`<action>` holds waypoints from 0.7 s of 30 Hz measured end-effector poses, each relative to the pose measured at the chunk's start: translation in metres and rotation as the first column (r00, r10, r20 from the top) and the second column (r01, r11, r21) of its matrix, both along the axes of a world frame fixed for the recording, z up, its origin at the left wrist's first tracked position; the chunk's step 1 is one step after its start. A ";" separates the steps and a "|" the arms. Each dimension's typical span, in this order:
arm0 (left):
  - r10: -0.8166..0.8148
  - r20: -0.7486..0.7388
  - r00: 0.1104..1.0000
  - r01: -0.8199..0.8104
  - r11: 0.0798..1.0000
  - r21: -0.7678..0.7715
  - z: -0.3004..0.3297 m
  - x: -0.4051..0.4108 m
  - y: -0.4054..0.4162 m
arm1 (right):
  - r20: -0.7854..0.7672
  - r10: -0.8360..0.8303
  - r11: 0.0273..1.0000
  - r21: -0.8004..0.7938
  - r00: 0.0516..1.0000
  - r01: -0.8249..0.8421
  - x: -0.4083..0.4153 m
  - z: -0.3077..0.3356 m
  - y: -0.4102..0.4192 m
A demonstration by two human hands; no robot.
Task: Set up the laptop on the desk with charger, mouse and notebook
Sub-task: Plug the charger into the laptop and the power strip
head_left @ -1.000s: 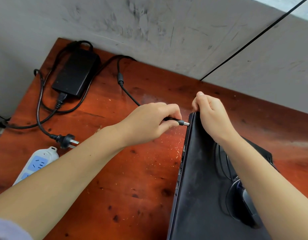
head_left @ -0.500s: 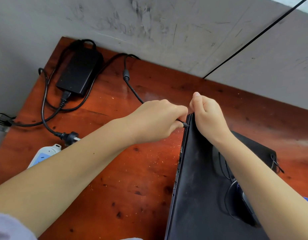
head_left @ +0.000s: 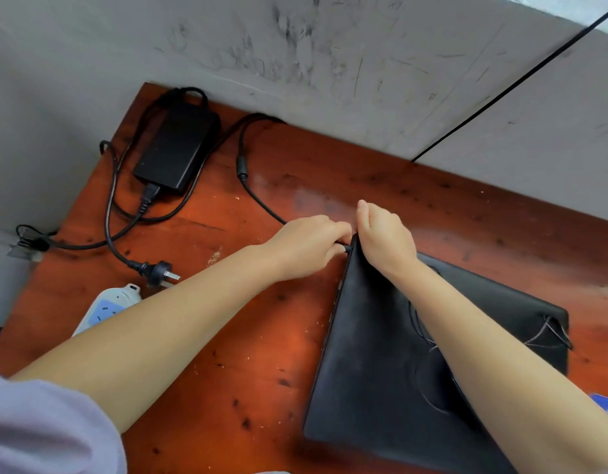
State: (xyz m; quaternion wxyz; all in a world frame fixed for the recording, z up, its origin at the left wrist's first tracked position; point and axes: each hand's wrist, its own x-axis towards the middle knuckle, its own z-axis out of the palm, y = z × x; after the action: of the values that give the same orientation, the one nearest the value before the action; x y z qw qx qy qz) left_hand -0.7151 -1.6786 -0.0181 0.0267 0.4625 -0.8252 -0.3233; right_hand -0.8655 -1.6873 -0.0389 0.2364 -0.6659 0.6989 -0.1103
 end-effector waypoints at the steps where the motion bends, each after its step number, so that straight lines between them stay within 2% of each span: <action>1: 0.000 0.025 1.000 0.000 1.000 0.010 -0.008 0.002 0.001 | -0.017 0.021 1.000 0.019 1.000 -0.020 0.002 -0.007 0.000; 7: 0.022 0.097 0.995 -0.015 0.997 -0.075 -0.037 0.001 0.005 | -0.075 0.059 0.997 0.057 0.995 -0.055 0.003 -0.026 0.001; 12: -0.002 0.146 0.989 0.027 0.985 -0.173 -0.049 -0.002 0.006 | -0.092 0.244 0.969 0.069 0.965 -0.239 -0.001 -0.022 0.003; 16: 0.077 0.155 0.985 -0.049 0.984 -0.174 -0.052 -0.001 0.015 | -0.176 0.330 0.944 0.044 0.927 -0.328 -0.003 -0.022 0.008; 21: 0.083 0.155 0.984 -0.064 0.990 -0.123 -0.042 0.009 0.031 | -0.277 0.421 0.903 0.221 0.864 -0.369 0.004 -0.013 0.000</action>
State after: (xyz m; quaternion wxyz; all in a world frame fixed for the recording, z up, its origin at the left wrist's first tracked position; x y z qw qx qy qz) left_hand -0.7065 -1.6479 -0.0605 -0.0004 0.5146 -0.8247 -0.2347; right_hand -0.8615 -1.6872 -0.0516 0.1909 -0.7827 0.5828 0.1061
